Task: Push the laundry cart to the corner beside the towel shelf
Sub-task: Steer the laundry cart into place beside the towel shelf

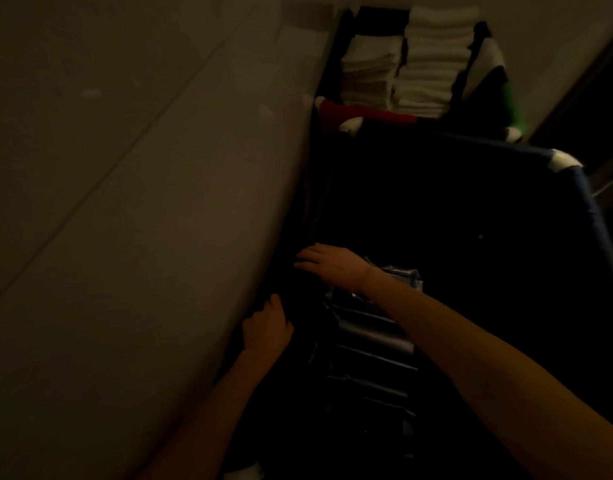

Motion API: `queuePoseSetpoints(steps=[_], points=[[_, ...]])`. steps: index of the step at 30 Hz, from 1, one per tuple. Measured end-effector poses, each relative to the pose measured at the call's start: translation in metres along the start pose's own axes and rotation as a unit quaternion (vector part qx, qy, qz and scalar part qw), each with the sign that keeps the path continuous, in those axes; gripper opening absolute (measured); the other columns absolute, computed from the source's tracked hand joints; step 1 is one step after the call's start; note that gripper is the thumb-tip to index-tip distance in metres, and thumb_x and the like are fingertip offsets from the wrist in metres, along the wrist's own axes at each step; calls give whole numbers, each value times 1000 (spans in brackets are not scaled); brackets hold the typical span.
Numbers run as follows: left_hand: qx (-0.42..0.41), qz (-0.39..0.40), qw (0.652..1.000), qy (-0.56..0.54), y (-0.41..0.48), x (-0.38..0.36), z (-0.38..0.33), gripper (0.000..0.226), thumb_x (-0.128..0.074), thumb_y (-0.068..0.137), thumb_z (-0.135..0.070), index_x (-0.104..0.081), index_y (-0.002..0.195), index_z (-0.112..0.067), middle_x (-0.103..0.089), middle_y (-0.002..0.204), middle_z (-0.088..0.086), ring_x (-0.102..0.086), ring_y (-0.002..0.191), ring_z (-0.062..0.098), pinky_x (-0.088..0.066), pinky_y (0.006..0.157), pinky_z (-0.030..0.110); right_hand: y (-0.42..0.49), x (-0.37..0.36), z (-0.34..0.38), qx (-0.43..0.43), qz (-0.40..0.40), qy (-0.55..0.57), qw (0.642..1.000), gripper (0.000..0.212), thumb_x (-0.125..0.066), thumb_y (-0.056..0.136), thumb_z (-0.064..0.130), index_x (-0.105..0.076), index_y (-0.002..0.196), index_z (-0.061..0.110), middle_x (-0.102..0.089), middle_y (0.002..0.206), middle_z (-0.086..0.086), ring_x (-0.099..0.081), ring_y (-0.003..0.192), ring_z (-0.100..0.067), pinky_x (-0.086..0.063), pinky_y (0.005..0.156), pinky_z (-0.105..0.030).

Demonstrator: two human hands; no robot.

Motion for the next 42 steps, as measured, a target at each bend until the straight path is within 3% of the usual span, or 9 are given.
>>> queuePoseSetpoints(steps=[4, 8, 11, 18, 22, 27, 31, 33, 42], points=[[-67, -92, 992, 62, -5, 10, -17, 64, -56, 89, -24, -28, 143, -4, -41, 140, 16, -46, 119, 31, -44, 88, 39, -52, 10, -9, -91, -11, 29, 995, 52, -75, 67, 12, -62, 118, 6, -64, 117, -13, -63, 102, -31, -50, 87, -37], [-179, -164, 968, 59, -31, 11, -41, 65, -83, 52, -5, -62, 113, 3, -61, 114, 25, -61, 97, 41, -53, 75, 47, -123, 12, -1, -174, -28, 66, 982, 61, -82, 66, 20, -60, 121, 7, -62, 121, -10, -62, 104, -28, -51, 87, -35], [-235, -166, 957, 48, -65, 0, -66, 45, -71, 64, -20, -66, 104, -1, -65, 103, 18, -64, 92, 35, -53, 76, 44, -178, 5, 14, -198, -32, 72, 977, 62, -82, 67, 22, -58, 122, 7, -62, 121, -11, -63, 105, -28, -50, 89, -39], [-313, -87, 946, -7, -171, -50, -102, 77, -19, 82, -74, -63, 115, -21, -65, 110, 0, -60, 102, 23, -41, 91, 37, -275, 10, 95, -272, -13, 121, 954, 53, -39, 85, 48, -60, 120, 14, -64, 116, -7, -65, 98, -27, -51, 84, -38], [-317, -14, 948, 14, -217, -87, -95, 108, 5, 62, -91, -57, 125, -30, -57, 125, -5, -50, 118, 16, -32, 100, 33, -311, 11, 167, -304, 43, 204, 930, 86, -5, 83, 73, -48, 135, 19, -53, 134, -3, -53, 119, -25, -39, 100, -38], [-342, -115, 932, 37, -258, -106, -82, 76, -16, 78, -83, -70, 88, -31, -69, 78, -12, -65, 68, 7, -46, 61, 19, -332, 9, 242, -329, 93, 193, 920, 100, 8, 67, 76, -26, 146, 25, -35, 147, 4, -34, 133, -18, -25, 107, -31], [-335, -133, 933, 7, -267, -105, -82, 76, -22, 76, -85, -69, 86, -25, -67, 68, -5, -64, 59, 14, -46, 54, 22, -349, -18, 269, -399, 46, 123, 907, 87, -7, 81, 78, -61, 117, 21, -69, 100, 0, -67, 84, -19, -52, 65, -29], [-340, -154, 928, -7, -277, -104, -83, 74, -25, 77, -83, -69, 81, -22, -65, 60, -2, -61, 50, 15, -44, 49, 21, -350, -22, 273, -410, 32, 76, 909, 65, -27, 80, 72, -67, 92, 21, -67, 72, 3, -64, 56, -15, -44, 43, -22], [-347, -172, 922, -1, -346, -135, -89, 89, -20, 72, -84, -69, 96, -15, -70, 76, 9, -65, 67, 25, -46, 63, 31, -384, -22, 323, -378, 11, -8, 926, 65, -32, 79, 69, -69, 88, 16, -63, 59, 0, -58, 45, -18, -37, 39, -20]])
Point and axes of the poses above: each hand's wrist, its own y-axis towards the middle knuckle, its own x-axis out of the back of the hand, z = x × y, the point moved 9 cm from there along y, towards the middle knuckle
